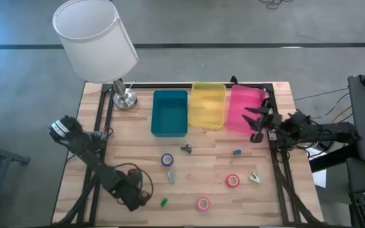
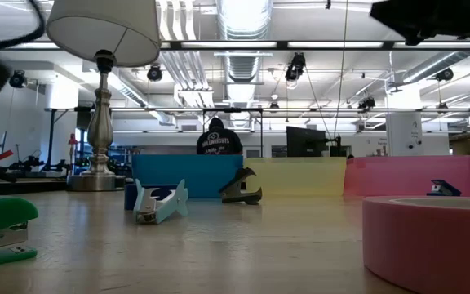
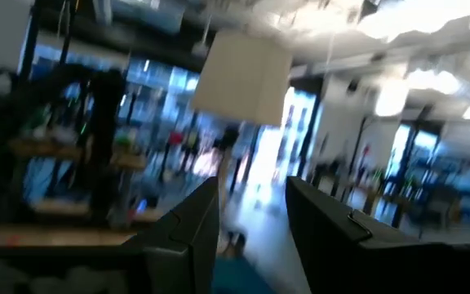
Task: Pick and place Stapler, Stapler remover, tape
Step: Put the yellow stapler into the blue bin
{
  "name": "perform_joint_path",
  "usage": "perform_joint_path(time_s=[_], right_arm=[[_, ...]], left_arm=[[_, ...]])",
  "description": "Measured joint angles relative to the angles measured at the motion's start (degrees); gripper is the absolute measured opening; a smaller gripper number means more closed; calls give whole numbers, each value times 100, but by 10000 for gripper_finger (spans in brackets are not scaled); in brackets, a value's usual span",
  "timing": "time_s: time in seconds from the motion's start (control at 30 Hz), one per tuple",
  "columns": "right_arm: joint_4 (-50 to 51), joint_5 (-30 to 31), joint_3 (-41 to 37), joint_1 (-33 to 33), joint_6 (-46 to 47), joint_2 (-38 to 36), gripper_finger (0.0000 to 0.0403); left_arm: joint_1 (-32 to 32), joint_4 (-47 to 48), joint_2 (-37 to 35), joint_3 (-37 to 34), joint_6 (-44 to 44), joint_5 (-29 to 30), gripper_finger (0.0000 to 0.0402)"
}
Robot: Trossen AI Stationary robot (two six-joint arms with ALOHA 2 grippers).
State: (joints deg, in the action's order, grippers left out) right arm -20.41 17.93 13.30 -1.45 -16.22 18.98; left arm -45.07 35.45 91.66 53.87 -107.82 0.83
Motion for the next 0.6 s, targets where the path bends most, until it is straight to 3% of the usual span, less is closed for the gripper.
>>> perform_joint_path(time_s=[0.3, 0.6], right_arm=[[2296, 15, 1270, -2, 1224, 1676, 140], [2460, 19, 1670, 0, 1395, 2947, 148]], left_arm=[[1077, 1614, -1133, 89, 1627, 264, 78], [2894, 1726, -1909, 89, 4521, 958, 82]])
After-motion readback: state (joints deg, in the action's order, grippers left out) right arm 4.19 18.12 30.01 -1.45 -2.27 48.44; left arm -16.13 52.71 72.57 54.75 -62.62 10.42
